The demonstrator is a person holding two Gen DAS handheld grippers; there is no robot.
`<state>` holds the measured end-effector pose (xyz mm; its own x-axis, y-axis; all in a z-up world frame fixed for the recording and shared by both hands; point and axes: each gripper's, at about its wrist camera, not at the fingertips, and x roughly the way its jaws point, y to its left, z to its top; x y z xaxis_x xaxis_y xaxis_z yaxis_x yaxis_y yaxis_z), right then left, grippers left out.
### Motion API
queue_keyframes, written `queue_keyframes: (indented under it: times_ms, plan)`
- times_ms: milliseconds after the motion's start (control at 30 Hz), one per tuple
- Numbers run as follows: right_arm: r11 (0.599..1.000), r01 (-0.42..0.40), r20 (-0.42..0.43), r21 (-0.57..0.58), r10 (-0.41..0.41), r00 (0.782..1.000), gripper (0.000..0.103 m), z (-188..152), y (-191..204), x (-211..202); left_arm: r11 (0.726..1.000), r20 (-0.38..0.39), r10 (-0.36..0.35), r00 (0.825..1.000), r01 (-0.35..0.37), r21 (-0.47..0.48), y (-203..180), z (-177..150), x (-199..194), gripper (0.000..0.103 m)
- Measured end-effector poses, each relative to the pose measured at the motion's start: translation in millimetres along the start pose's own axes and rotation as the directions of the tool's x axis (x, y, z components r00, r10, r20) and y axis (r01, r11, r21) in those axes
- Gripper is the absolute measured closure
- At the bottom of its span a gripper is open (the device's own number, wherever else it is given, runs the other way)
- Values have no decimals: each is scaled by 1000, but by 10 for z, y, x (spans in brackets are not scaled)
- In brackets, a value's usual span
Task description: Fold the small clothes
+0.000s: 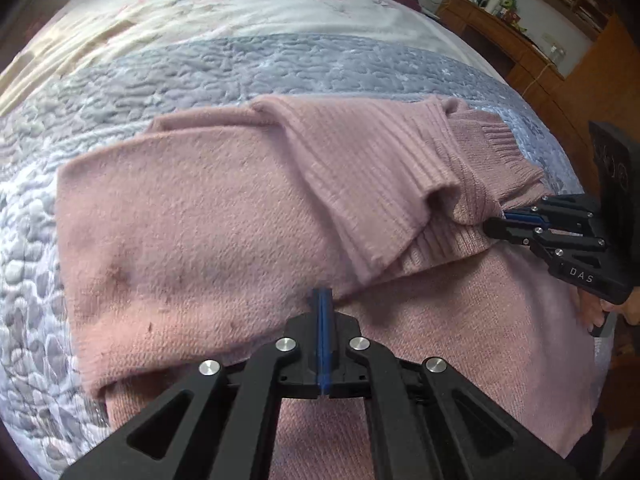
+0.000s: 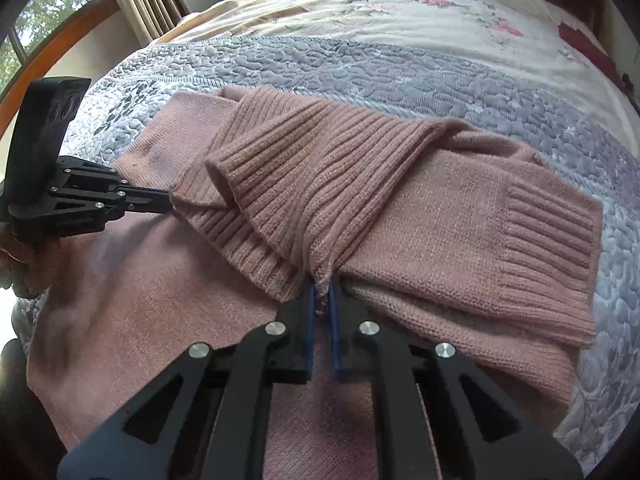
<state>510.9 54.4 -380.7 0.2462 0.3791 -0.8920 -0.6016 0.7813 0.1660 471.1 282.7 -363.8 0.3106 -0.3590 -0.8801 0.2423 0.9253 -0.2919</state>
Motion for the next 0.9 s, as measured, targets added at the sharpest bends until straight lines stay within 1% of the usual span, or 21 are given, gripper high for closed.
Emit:
queue_keyframes:
  times_ms: [33,67,100,133,200,267,333,367,433,500,533,600,667,700,767,800,833,867,900]
  plan:
    - [1000,-6,-5,-2,6,1000,96,6,11,2,999,3,-38,999,38,-30,45,-21,-53,103]
    - [1000,-15,-1,1,15,1000,93,27,15,-45,996,24,-73,997,74,-42,57,-15,-139,103]
    - [1000,-29,9,9,29,1000,91,50,18,-118,994,63,-102,993,105,-38,40,18,-257,103]
    - [999,-34,33,16,33,999,90,80,20,-222,989,101,-140,985,143,-26,6,77,-374,103]
    - [998,-51,80,37,48,996,90,161,12,-398,974,152,-225,962,227,2,-79,251,-521,103]
    - [995,-73,118,75,64,991,89,276,-24,-469,959,163,-283,945,284,15,-131,447,-501,101]
    - [988,-108,128,113,94,987,89,399,-87,-407,947,138,-316,939,321,-20,-123,618,-327,100]
    - [981,-135,126,136,118,985,89,449,-122,-343,944,111,-322,940,327,-32,-126,686,-200,100]
    - [967,-191,94,168,177,980,88,510,-169,-154,958,40,-282,959,283,-42,-111,721,62,100]
    - [970,-183,39,162,179,983,87,478,-174,41,968,-31,-245,969,244,-51,-91,639,286,100]
    - [972,-169,13,163,170,985,90,425,-193,119,972,-43,-233,972,231,-45,-69,577,343,100]
    - [970,-180,19,163,180,984,93,317,-236,132,969,-43,-242,969,240,-51,-14,485,342,101]
    - [959,-198,34,204,195,980,93,238,-298,29,963,-31,-264,964,262,-71,54,423,251,101]
    - [951,-209,44,228,205,978,89,200,-319,-63,959,-22,-277,960,275,-75,69,372,160,101]
    - [935,-235,58,264,228,972,84,79,-348,-297,954,-1,-291,957,290,-81,69,226,-77,97]
    - [922,-259,66,286,251,966,82,-24,-362,-431,951,8,-296,955,296,-86,79,122,-225,92]
    - [906,-282,71,314,274,959,79,-143,-375,-579,947,19,-306,952,306,-96,82,0,-389,85]
    - [886,-307,75,348,301,951,73,-297,-388,-734,941,28,-319,947,320,-109,93,-139,-553,79]
    - [861,-331,77,385,328,942,63,-458,-411,-868,939,31,-321,946,323,-121,91,-295,-721,69]
